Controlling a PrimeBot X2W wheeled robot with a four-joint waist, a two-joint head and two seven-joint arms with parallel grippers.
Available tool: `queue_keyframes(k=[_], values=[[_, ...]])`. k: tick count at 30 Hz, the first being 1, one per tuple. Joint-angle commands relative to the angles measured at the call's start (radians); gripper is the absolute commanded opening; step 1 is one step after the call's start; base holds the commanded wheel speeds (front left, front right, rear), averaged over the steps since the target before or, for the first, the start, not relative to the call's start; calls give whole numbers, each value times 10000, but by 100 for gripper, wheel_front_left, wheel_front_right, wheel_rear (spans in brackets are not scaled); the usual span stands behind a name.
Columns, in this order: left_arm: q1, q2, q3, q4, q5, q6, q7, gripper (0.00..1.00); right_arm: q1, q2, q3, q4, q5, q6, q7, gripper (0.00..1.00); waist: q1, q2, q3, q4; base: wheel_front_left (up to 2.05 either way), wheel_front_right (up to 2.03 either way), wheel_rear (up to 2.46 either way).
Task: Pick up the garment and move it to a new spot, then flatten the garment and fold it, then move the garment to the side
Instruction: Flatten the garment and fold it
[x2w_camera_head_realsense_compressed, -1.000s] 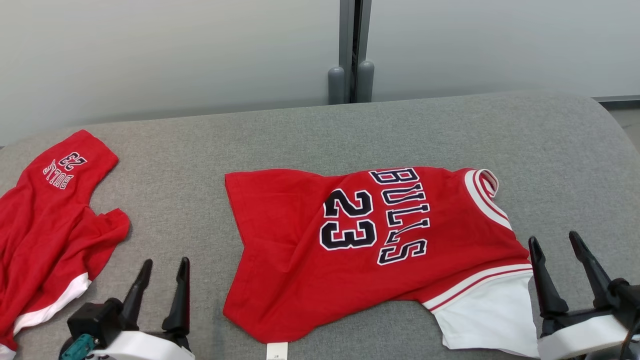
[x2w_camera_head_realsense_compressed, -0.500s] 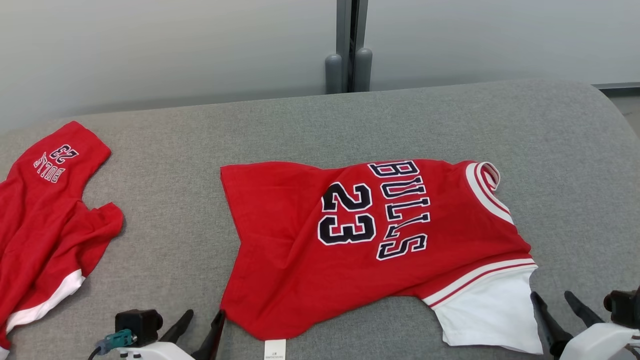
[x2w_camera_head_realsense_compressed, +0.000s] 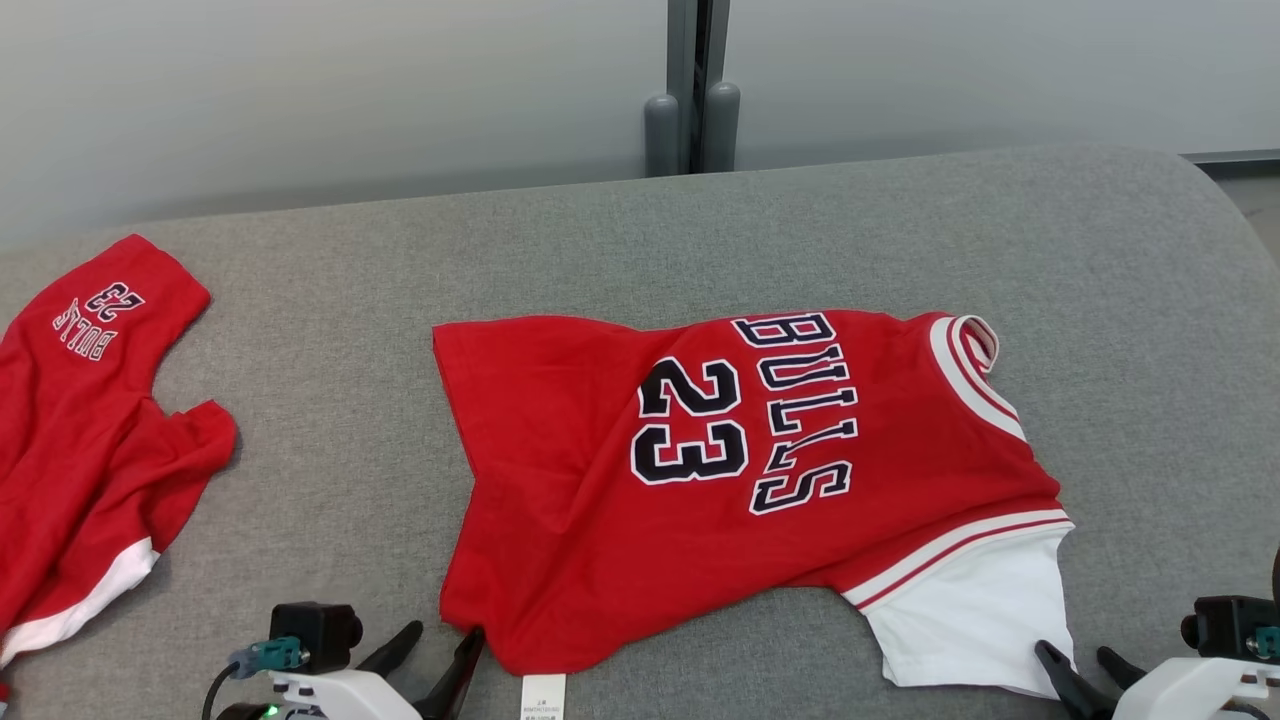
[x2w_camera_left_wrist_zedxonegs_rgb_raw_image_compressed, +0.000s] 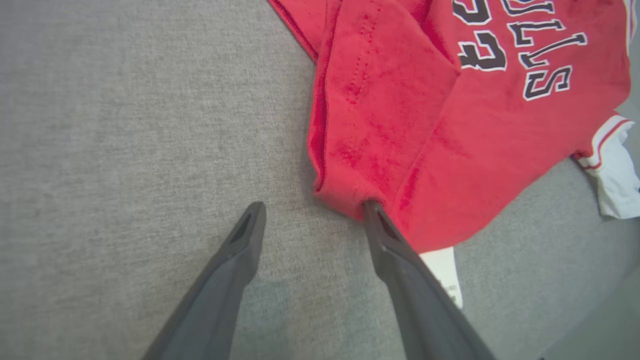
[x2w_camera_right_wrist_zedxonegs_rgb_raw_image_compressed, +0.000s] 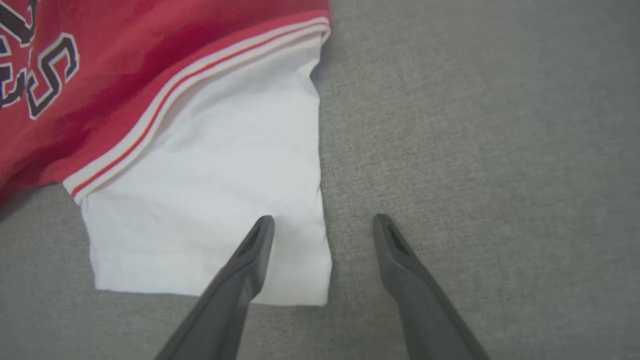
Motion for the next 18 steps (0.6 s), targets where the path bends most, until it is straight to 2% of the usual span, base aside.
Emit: queue_keyframes(k=[1,8,18], values=[[-272,103,-72,0,-28,-46,36,100,-41,70,-41,-41,50,3,72,100,0,-1,69,-16,0,0,0],[-564,181,-393,127,-109,-65,15,100,-212,469,401,-23,519,13,451,100,0,-1,223,-65,0,0,0],[-542,232,-887,-405,-915,-104,281,100,-314,330,1212,-56,1199,13,269,100,0,-1,215,-75,0,0,0]])
